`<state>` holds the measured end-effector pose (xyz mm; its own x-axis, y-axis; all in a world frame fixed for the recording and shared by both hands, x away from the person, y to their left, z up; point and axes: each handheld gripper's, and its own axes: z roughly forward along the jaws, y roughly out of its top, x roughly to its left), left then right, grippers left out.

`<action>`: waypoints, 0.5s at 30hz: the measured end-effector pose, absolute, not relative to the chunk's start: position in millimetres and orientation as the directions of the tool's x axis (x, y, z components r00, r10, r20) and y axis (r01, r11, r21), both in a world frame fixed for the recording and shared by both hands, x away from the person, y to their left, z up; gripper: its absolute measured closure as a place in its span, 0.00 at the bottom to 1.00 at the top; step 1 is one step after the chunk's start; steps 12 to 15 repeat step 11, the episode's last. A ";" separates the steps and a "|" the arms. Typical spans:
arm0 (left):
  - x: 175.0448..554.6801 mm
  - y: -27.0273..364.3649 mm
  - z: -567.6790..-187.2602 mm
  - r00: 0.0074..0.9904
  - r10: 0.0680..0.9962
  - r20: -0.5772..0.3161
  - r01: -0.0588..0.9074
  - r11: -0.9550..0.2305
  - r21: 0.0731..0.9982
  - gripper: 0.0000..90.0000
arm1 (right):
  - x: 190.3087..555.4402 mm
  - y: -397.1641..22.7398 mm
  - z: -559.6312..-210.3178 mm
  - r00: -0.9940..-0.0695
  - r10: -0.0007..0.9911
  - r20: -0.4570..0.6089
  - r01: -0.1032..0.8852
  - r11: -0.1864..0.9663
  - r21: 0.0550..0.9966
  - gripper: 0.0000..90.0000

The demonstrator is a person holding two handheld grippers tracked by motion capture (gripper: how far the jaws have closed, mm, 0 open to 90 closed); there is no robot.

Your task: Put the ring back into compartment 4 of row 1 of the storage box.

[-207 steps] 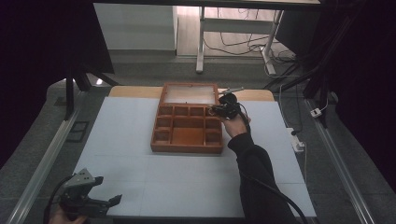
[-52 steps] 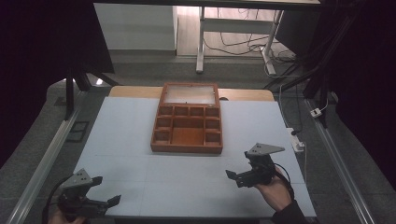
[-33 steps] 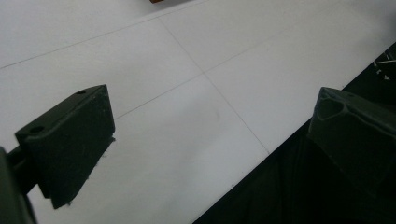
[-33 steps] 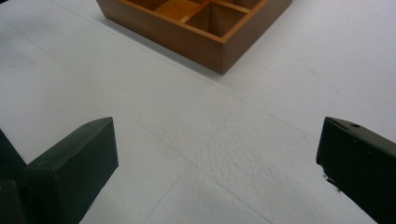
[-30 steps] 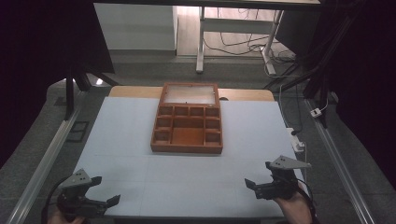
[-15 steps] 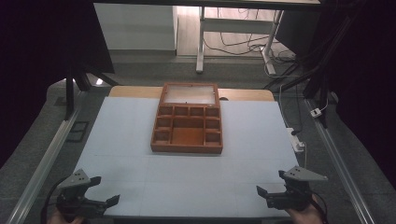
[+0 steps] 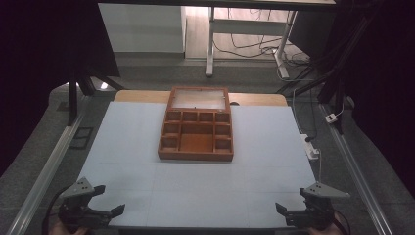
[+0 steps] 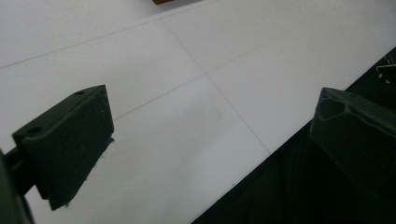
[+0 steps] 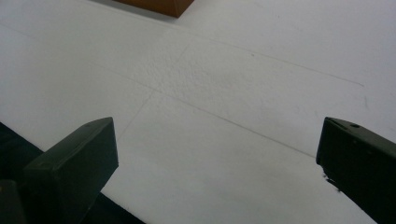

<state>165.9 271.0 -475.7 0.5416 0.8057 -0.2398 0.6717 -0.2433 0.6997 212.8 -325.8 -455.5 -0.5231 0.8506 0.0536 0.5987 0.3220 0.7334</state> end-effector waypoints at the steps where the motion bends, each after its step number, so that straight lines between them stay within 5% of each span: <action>1: 165.8 270.9 -475.7 0.541 0.806 -0.238 0.673 -0.245 0.698 0.00 | 211.7 -326.0 -455.2 -0.522 0.851 0.050 0.599 0.325 0.731 0.00; 15: 167.2 269.9 -476.0 0.539 0.808 -0.236 0.679 -0.251 0.690 0.00 | 206.2 -328.4 -457.0 -0.503 0.862 0.055 0.641 0.330 0.693 0.00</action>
